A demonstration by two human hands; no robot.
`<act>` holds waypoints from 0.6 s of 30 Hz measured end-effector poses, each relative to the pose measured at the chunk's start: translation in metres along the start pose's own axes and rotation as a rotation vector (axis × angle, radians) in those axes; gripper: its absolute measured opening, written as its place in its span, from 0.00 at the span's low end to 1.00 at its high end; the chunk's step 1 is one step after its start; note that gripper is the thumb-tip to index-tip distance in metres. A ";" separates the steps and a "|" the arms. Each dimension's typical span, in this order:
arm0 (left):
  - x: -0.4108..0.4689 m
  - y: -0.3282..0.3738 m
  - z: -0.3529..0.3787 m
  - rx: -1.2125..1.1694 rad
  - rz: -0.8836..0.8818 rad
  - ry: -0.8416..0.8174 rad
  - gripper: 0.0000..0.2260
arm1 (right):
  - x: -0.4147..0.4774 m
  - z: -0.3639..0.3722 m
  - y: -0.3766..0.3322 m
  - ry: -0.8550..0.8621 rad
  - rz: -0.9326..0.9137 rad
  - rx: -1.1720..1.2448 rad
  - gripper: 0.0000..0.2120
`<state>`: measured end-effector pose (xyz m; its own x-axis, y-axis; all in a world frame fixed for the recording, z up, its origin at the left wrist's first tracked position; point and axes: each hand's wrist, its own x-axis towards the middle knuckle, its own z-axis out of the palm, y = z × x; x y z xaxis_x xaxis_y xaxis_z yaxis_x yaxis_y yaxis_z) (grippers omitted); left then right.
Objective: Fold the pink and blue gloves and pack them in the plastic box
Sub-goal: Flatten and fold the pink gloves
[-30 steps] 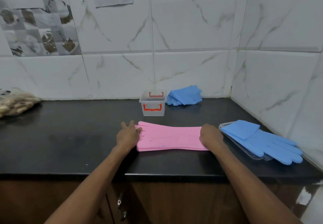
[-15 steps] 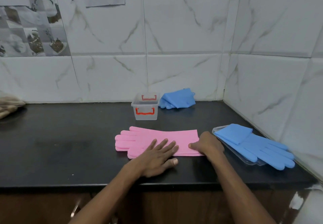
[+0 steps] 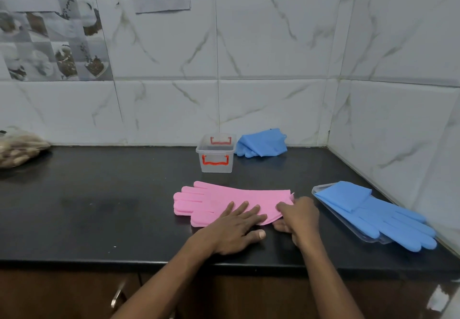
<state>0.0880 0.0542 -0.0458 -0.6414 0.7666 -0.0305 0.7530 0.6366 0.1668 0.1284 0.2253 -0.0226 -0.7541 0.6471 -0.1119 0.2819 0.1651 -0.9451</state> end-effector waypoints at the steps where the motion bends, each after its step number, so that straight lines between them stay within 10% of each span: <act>1: 0.000 0.001 -0.001 -0.033 0.005 0.006 0.26 | 0.000 0.002 0.004 0.018 0.019 0.014 0.16; 7: -0.001 -0.012 -0.040 -0.802 -0.179 0.108 0.19 | -0.009 0.013 -0.012 0.187 -0.321 -0.258 0.18; 11: 0.019 -0.036 -0.068 -1.534 -0.439 0.104 0.35 | -0.028 0.041 -0.029 0.101 -0.630 -0.564 0.15; 18: 0.049 -0.039 -0.066 -1.230 -0.736 0.262 0.43 | -0.054 0.078 -0.003 -0.108 -0.830 -0.804 0.17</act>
<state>0.0176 0.0611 0.0116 -0.9278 0.1828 -0.3253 -0.2640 0.2946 0.9184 0.1220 0.1323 -0.0373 -0.9197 0.0573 0.3884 -0.0570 0.9593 -0.2766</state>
